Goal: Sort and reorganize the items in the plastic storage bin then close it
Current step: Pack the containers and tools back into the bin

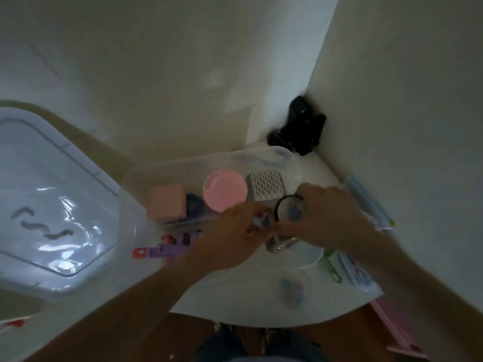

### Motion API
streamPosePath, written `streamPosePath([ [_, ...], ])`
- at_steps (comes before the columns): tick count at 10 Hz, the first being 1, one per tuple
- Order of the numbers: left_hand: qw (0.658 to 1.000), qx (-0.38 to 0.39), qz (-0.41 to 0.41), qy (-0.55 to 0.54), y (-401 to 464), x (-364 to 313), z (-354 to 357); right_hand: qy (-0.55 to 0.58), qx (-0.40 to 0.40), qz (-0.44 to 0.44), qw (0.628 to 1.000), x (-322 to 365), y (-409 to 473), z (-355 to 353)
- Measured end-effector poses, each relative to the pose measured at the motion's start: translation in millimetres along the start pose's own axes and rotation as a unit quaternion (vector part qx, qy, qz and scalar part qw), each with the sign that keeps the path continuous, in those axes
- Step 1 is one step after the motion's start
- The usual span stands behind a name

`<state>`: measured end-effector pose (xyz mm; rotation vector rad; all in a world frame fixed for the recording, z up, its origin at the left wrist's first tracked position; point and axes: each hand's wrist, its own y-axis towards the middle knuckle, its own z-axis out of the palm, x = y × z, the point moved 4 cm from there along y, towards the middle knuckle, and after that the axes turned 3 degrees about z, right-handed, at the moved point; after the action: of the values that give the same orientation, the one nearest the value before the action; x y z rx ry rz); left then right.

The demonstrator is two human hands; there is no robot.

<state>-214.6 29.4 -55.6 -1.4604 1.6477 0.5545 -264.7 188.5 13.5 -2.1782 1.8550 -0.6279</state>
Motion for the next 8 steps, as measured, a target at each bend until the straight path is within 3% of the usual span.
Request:
streamPosePath([
  [1, 0.994, 0.084, -0.047, 0.046, 18, 37, 42, -0.036, 0.03, 0.02, 0.999, -9, 10, 66],
  [2, 0.976, 0.164, -0.133, -0.042, 33, 64, 71, -0.039, 0.024, 0.04, 0.998, -8, 23, 104],
  [3, 0.961, 0.176, -0.202, -0.066, 48, 74, 85, -0.036, 0.03, 0.06, 0.997, -8, 38, 126],
  [4, 0.96, 0.177, -0.218, -0.019, 59, 83, 98, -0.024, 0.034, 0.071, 0.997, -7, 49, 141],
  [6, 0.96, 0.184, -0.171, 0.123, 72, 105, 104, -0.025, 0.034, 0.057, 0.997, -6, 53, 143],
  [7, 0.973, 0.162, -0.126, 0.107, 67, 89, 102, -0.054, 0.005, 0.039, 0.998, -4, 43, 129],
  [8, 0.978, 0.117, -0.156, 0.071, 58, 66, 91, -0.038, -0.034, 0.025, 0.998, -9, 28, 105],
])
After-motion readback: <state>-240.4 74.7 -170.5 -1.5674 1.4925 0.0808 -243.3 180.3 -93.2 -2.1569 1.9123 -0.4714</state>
